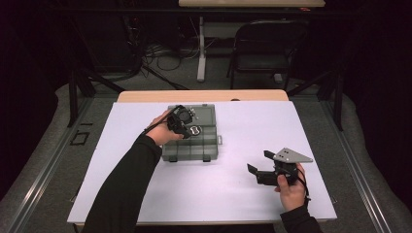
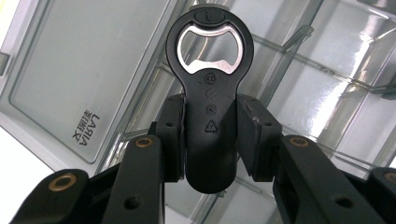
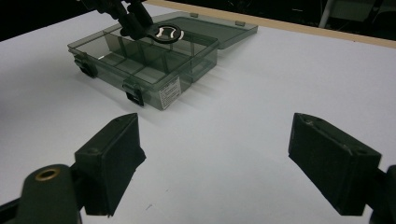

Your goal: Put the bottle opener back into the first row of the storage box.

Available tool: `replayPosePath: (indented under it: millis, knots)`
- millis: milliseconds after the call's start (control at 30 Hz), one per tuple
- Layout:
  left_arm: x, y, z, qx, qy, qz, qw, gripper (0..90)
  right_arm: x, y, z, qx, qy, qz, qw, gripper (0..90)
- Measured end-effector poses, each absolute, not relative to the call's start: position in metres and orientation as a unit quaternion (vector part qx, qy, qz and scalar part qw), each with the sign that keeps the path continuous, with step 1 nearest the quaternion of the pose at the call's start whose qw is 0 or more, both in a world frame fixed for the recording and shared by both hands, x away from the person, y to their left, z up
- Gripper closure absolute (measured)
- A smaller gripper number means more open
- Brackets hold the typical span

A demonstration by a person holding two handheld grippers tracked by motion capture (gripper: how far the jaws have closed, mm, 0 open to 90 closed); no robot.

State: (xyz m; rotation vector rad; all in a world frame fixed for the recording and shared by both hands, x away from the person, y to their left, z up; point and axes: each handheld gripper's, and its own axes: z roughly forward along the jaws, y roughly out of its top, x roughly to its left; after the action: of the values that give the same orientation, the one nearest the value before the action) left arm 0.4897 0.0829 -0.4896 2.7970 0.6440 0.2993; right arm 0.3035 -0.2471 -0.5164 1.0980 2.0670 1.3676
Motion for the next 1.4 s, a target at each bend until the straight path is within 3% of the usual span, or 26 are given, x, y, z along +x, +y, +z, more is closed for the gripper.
replayPosePath:
  millis: [633, 767, 1033, 1400]
  knots:
    - [0.49, 0.079, -0.493, 0.964, 0.207, 0.12, 0.115, 64.4, 0.303, -0.247, -0.517, 0.395, 0.745, 0.493, 0.213, 16.4]
    - [0.49, 0.08, -0.494, 0.961, 0.211, 0.136, 0.114, 55.3, 0.303, -0.247, -0.516, 0.394, 0.745, 0.493, 0.213, 16.4]
    - [0.492, 0.083, -0.491, 0.955, 0.231, 0.139, 0.126, 46.3, 0.303, -0.246, -0.516, 0.394, 0.746, 0.494, 0.212, 16.4]
    - [0.491, 0.094, -0.486, 0.946, 0.261, 0.127, 0.143, 44.6, 0.303, -0.245, -0.517, 0.392, 0.747, 0.492, 0.213, 16.4]
